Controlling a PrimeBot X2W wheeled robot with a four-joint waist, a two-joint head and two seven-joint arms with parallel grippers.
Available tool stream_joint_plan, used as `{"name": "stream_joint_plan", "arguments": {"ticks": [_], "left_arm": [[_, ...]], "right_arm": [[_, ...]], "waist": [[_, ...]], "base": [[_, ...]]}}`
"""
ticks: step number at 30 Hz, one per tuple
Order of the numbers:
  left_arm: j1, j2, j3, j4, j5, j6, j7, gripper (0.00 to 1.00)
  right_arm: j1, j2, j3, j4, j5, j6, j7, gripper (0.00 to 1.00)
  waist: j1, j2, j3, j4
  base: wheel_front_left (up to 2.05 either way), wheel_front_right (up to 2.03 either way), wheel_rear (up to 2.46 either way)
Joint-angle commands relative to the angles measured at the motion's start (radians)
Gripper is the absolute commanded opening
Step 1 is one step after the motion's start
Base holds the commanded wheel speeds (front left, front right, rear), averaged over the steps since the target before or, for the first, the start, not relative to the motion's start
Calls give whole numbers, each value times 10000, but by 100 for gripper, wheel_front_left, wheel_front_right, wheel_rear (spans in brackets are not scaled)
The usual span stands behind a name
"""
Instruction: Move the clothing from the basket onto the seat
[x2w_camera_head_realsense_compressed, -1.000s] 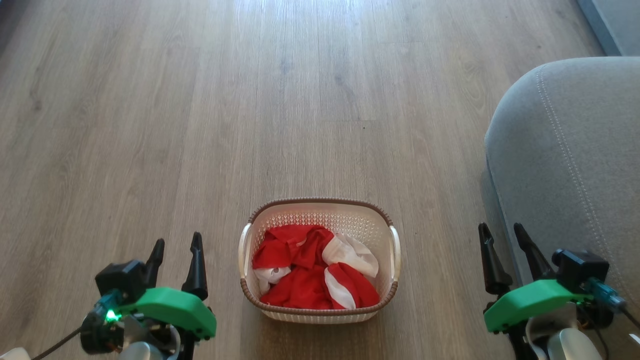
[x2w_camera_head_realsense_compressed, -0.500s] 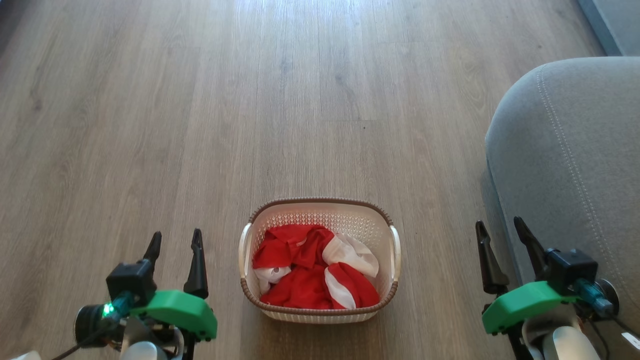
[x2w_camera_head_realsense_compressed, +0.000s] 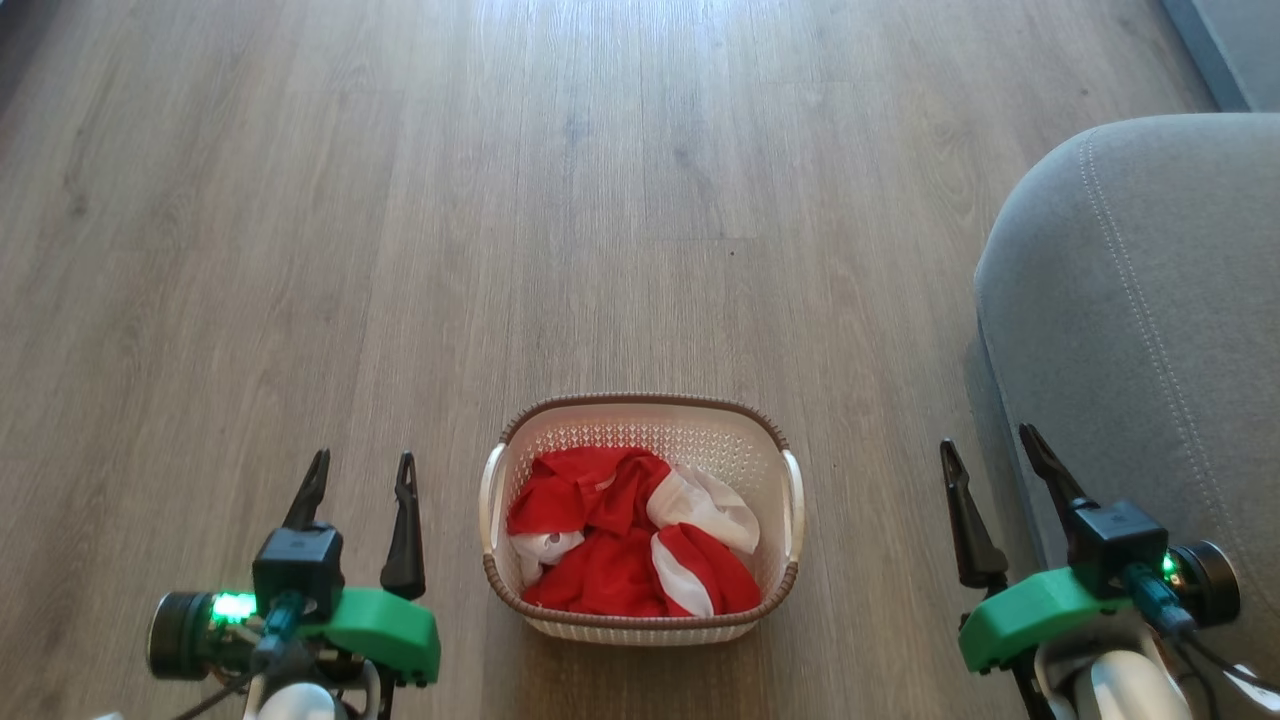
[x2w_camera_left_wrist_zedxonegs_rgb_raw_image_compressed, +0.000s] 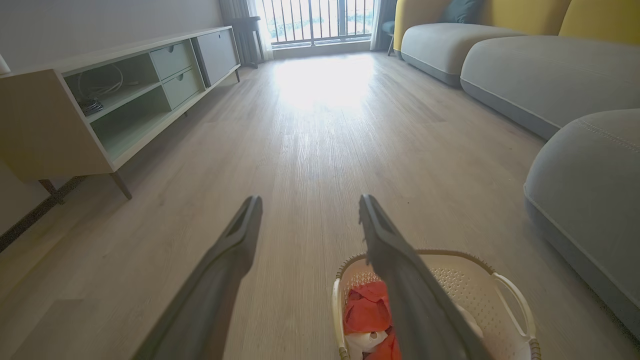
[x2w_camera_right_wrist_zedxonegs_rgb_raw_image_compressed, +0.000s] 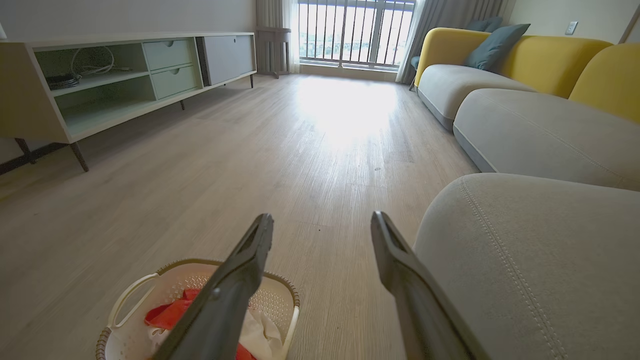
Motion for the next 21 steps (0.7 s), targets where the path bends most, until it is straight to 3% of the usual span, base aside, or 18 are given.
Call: {"name": "stream_joint_plan", "arguments": {"ticks": [1,21], "left_arm": [[-385,14,335,-416,438,-21,-220,100],[-352,-193,646,-387,874,-353,-300,100]], "right_arm": [[-302,-136,293,-387,-388,-2,-204,100],[-293,-139,308,-443,-443,-2,-285,100]], "waist": [[0,0,4,3],[0,0,53,-47]], "base": [[0,0,0],[0,0,0]]}}
